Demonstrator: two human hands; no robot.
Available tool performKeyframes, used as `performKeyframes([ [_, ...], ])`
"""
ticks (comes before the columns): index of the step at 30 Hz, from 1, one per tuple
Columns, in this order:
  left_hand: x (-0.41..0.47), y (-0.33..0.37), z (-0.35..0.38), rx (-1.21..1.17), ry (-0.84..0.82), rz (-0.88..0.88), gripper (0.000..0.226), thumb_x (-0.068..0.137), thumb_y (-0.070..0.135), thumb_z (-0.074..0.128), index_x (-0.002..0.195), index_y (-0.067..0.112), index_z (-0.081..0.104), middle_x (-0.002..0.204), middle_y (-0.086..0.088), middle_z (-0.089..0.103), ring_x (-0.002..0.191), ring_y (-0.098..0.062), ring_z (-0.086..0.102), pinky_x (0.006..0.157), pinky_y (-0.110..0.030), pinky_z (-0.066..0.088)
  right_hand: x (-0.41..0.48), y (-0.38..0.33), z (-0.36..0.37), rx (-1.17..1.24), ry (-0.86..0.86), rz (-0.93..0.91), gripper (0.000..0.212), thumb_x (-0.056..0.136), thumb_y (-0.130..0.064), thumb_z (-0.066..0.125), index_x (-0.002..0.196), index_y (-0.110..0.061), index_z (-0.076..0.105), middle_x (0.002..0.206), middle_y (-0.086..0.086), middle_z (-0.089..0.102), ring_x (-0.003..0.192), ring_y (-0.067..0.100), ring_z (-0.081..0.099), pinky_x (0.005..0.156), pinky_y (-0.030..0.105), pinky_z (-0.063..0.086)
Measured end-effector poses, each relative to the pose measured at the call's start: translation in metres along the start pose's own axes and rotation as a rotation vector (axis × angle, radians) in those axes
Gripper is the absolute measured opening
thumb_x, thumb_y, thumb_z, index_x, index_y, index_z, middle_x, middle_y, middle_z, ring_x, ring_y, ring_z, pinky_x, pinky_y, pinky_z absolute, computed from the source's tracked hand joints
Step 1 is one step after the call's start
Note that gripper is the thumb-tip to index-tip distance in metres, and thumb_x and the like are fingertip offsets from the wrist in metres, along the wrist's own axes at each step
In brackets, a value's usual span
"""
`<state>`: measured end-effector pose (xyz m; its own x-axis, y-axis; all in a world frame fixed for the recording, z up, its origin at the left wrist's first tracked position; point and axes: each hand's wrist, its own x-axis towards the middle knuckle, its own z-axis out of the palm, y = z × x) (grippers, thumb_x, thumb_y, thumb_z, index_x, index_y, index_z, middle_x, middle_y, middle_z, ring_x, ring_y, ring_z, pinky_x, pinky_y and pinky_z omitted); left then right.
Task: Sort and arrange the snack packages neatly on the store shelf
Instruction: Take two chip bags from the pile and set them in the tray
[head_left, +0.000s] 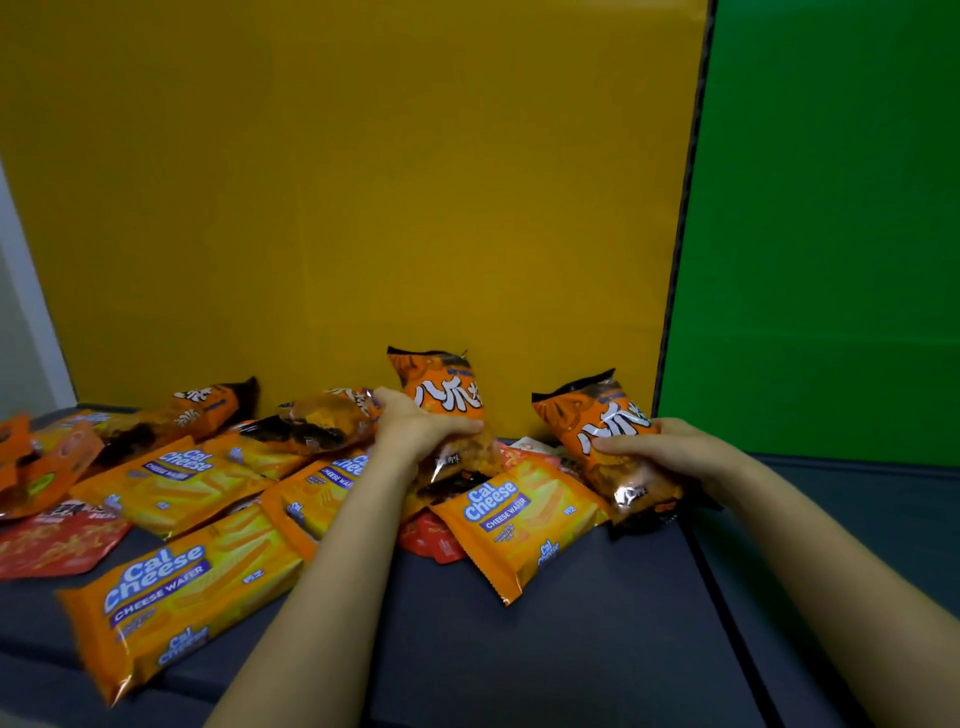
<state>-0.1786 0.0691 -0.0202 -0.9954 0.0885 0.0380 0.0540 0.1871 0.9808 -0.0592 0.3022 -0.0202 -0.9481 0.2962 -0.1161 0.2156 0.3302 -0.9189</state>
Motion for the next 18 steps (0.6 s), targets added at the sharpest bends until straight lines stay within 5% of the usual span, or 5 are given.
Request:
performKeyframes([
  [4, -0.005, 0.003, 0.003, -0.164, -0.104, -0.012, 0.066, 0.051, 0.006, 0.088, 0.11, -0.001, 0.058, 0.102, -0.013, 0.067, 0.078, -0.025, 0.065, 0.056, -0.028, 0.051, -0.013, -0.008, -0.005, 0.084, 0.118, -0.049, 0.02, 0.076, -0.025, 0.074, 0.089, -0.017, 0.062, 0.084, 0.004, 0.07, 0.068, 0.018, 0.068, 0.052, 0.021, 0.053],
  [6, -0.008, 0.006, 0.004, -0.209, -0.103, 0.01, 0.044, 0.062, 0.0, 0.082, 0.101, 0.002, 0.062, 0.099, -0.015, 0.068, 0.077, -0.026, 0.064, 0.061, -0.03, 0.052, -0.021, -0.012, -0.009, 0.13, 0.185, -0.055, 0.027, 0.075, -0.029, 0.075, 0.095, -0.015, 0.063, 0.087, 0.005, 0.071, 0.071, 0.019, 0.068, 0.055, 0.023, 0.052],
  [10, -0.02, 0.02, 0.004, -0.271, -0.074, 0.165, 0.04, 0.065, 0.004, 0.081, 0.1, 0.011, 0.062, 0.103, -0.013, 0.069, 0.091, -0.03, 0.067, 0.081, -0.041, 0.055, -0.041, -0.011, -0.016, 0.253, 0.315, -0.104, 0.038, 0.074, -0.029, 0.076, 0.107, -0.013, 0.065, 0.094, 0.007, 0.072, 0.078, 0.022, 0.069, 0.064, 0.027, 0.054],
  [18, -0.093, 0.08, 0.036, -0.32, -0.398, 0.322, 0.034, 0.075, 0.013, 0.075, 0.103, 0.019, 0.058, 0.091, 0.002, 0.067, 0.082, -0.016, 0.064, 0.067, -0.028, 0.051, -0.116, 0.003, -0.054, 0.392, 0.469, -0.138, 0.027, 0.079, -0.029, 0.072, 0.102, -0.017, 0.066, 0.093, 0.006, 0.073, 0.076, 0.02, 0.069, 0.065, 0.027, 0.056],
])
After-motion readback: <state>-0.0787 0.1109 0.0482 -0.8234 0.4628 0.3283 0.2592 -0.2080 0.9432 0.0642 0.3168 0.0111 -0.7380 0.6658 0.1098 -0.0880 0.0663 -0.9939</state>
